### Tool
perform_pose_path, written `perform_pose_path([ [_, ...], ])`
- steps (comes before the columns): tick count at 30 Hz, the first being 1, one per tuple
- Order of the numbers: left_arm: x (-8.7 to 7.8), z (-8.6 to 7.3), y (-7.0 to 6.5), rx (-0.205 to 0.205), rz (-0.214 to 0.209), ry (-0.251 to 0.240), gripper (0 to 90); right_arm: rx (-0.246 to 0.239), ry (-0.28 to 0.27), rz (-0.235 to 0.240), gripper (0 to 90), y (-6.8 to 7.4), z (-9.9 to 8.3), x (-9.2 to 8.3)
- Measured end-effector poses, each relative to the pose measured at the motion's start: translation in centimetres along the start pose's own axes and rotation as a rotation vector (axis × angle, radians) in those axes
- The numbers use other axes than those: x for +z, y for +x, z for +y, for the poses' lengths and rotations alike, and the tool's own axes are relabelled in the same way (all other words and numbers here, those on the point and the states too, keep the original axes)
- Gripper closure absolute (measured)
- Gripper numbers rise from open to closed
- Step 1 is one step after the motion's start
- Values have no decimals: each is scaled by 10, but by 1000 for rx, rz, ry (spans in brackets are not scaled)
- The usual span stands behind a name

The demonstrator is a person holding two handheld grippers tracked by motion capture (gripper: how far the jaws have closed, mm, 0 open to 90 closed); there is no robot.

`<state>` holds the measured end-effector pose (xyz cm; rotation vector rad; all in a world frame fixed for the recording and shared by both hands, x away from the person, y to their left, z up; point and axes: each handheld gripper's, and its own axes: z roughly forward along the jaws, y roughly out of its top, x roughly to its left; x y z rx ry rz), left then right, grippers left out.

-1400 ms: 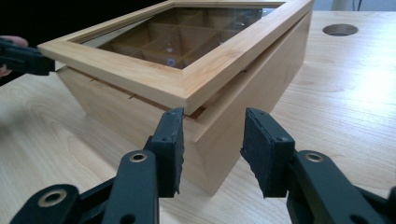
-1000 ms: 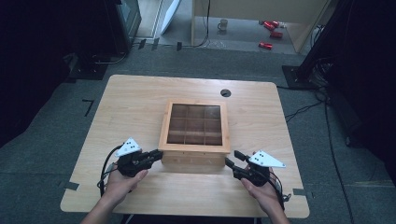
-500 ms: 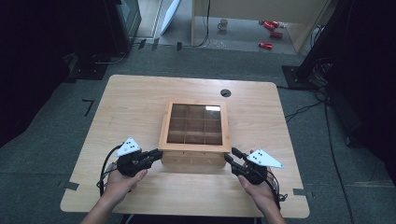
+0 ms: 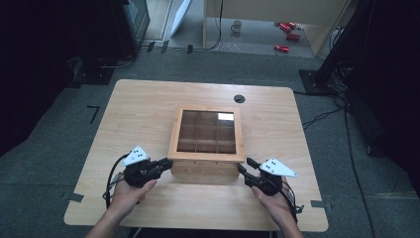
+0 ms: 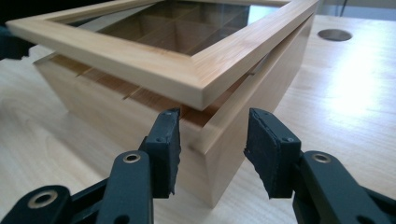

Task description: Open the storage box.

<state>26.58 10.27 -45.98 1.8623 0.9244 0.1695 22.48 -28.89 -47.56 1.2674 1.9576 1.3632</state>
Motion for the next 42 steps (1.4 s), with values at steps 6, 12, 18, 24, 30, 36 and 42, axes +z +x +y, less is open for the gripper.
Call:
perform_pose_path([
  [6,0,0,0,-4,-3,-4,807,-19,-26,-29,508,1,1,-1],
  [12,-1,1,0,-10,-9,-17,797,-52,-50,-60,488,5,2,-2],
  [18,-2,1,0,-12,-16,-22,774,-107,-68,-91,460,8,2,-1],
  [24,-10,1,5,-26,-14,-47,754,-158,-74,-84,471,15,2,2],
  [30,-15,-3,10,-27,3,-44,743,-163,-87,-78,499,17,5,4],
  [36,-18,-8,15,-14,41,-32,731,-160,-102,-70,502,16,10,3],
  [42,-13,-15,21,-14,73,1,664,-169,-121,-77,482,16,19,1],
])
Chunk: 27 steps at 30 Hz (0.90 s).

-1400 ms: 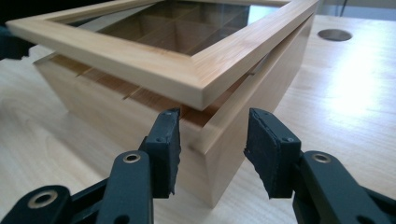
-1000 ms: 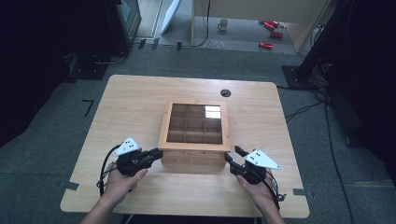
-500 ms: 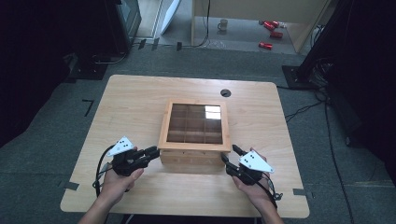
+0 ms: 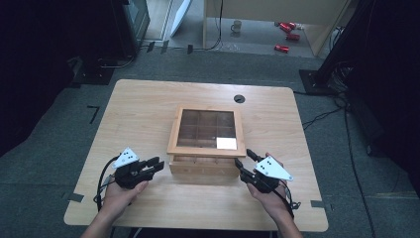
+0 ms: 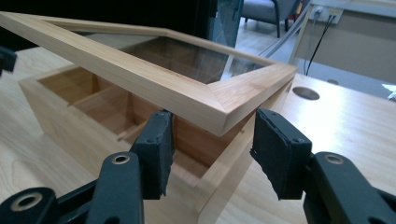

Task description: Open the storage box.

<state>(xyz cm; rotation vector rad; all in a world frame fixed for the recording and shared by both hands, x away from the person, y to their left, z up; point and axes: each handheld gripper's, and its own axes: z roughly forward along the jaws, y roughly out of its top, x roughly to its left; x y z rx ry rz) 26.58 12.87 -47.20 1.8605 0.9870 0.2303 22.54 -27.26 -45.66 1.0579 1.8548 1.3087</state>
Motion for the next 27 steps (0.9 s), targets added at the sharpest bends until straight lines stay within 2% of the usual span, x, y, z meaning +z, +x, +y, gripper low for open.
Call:
perform_pose_path([
  [6,3,-3,5,-25,8,16,563,-33,-9,-14,455,-2,7,0],
  [10,6,-6,11,-42,55,38,477,-38,-22,-9,482,-2,9,0],
  [14,8,-7,13,-45,71,49,431,-43,-38,0,496,-4,13,0],
  [17,11,-8,15,-43,105,77,388,-43,-43,7,502,-5,16,1],
  [18,11,-8,15,-43,105,77,369,-47,-45,9,504,-5,17,1],
  [19,11,-10,16,-35,138,94,348,-47,-45,11,505,-5,18,2],
  [21,12,-11,18,-35,175,118,285,-50,-48,10,505,-6,21,3],
  [22,12,-11,18,-35,175,118,248,-45,-51,13,505,-7,22,4],
  [23,13,-12,21,-43,207,146,217,-42,-54,16,506,-9,24,4],
  [24,14,-13,23,-45,219,164,194,-39,-55,21,506,-10,25,4],
  [27,13,-18,26,-30,257,202,168,-43,-50,31,508,-13,31,5],
])
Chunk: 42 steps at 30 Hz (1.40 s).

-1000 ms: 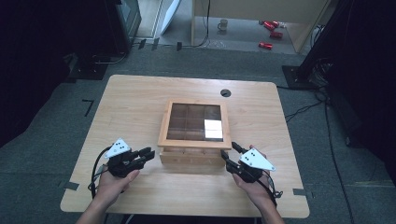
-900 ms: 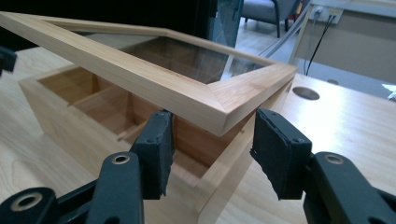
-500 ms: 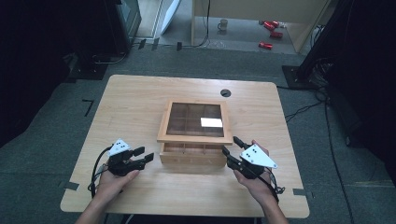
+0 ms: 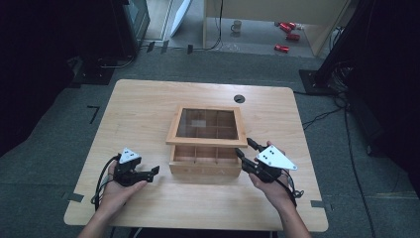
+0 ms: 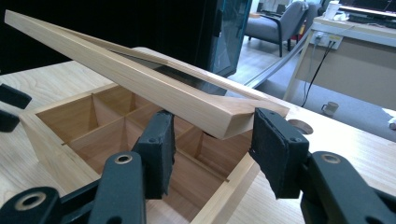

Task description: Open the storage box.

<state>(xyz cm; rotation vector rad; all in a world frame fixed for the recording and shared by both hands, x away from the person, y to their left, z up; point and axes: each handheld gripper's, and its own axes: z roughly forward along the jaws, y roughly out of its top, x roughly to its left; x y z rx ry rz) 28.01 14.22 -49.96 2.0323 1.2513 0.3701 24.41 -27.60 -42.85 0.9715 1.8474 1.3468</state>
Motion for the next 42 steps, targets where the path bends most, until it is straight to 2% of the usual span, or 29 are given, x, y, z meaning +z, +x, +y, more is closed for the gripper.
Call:
perform_pose_path([
  [6,-7,-7,8,-2,27,-1,166,5,12,1,516,-5,10,3],
  [10,-10,-17,22,-30,52,20,165,14,13,1,535,-9,16,7],
  [13,-10,-20,27,-39,59,19,167,31,6,10,536,-14,19,9],
  [15,-9,-20,27,-40,62,17,167,43,-2,20,537,-17,21,10],
  [18,-7,-20,26,-21,75,14,167,53,-6,29,540,-21,25,12],
  [26,-6,-22,26,-3,89,-3,167,55,-20,23,549,-27,40,16],
  [34,-4,-23,23,23,112,-10,160,101,-44,20,567,-37,56,24],
  [42,-4,-24,22,24,115,-14,158,102,-57,5,580,-46,72,33],
])
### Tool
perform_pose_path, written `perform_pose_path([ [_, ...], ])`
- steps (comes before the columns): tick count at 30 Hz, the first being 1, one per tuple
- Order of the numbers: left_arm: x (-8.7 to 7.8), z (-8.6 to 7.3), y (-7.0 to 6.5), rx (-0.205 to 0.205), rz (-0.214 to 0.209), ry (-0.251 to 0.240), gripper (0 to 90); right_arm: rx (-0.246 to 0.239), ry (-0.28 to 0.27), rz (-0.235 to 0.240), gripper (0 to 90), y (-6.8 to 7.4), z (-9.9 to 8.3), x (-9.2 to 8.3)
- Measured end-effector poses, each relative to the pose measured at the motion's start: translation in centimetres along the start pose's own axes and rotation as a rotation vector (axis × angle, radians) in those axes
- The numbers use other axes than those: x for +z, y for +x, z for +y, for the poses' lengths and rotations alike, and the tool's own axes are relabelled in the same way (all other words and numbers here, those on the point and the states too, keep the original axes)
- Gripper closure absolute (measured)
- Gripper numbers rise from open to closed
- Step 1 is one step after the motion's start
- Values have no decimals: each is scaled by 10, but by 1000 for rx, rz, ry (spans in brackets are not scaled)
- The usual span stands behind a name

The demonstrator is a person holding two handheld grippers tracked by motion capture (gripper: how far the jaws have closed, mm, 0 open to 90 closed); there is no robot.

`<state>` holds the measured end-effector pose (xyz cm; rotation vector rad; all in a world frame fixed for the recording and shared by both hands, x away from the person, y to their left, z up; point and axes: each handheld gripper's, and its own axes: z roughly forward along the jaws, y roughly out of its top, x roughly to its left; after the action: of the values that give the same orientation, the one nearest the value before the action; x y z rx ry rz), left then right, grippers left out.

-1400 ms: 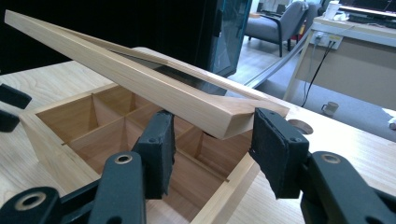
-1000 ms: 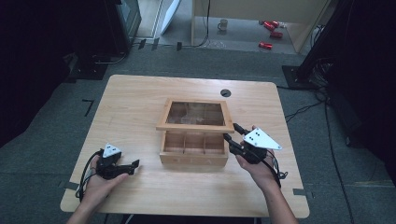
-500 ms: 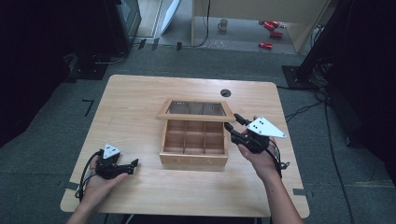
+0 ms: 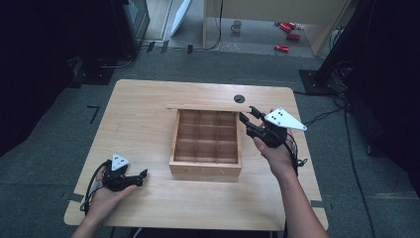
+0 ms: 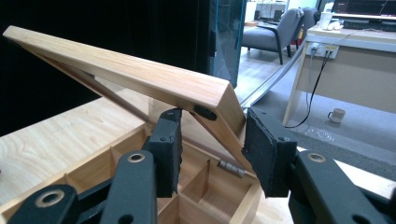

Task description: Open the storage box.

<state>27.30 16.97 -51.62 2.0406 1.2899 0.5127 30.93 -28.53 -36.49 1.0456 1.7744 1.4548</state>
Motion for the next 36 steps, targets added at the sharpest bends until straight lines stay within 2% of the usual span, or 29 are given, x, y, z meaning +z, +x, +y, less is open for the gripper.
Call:
perform_pose_path([
  [7,0,-1,-1,5,6,-4,159,37,-23,-15,583,-8,13,12],
  [16,1,-1,-4,19,23,-1,155,60,-36,-46,612,-16,27,26],
  [20,1,-1,-3,19,23,-1,155,65,-38,-47,613,-21,32,32],
  [28,1,-1,-3,21,23,2,155,117,-62,-37,639,-33,39,46],
  [36,1,-1,-3,20,22,1,155,144,-69,-55,685,-45,46,61],
])
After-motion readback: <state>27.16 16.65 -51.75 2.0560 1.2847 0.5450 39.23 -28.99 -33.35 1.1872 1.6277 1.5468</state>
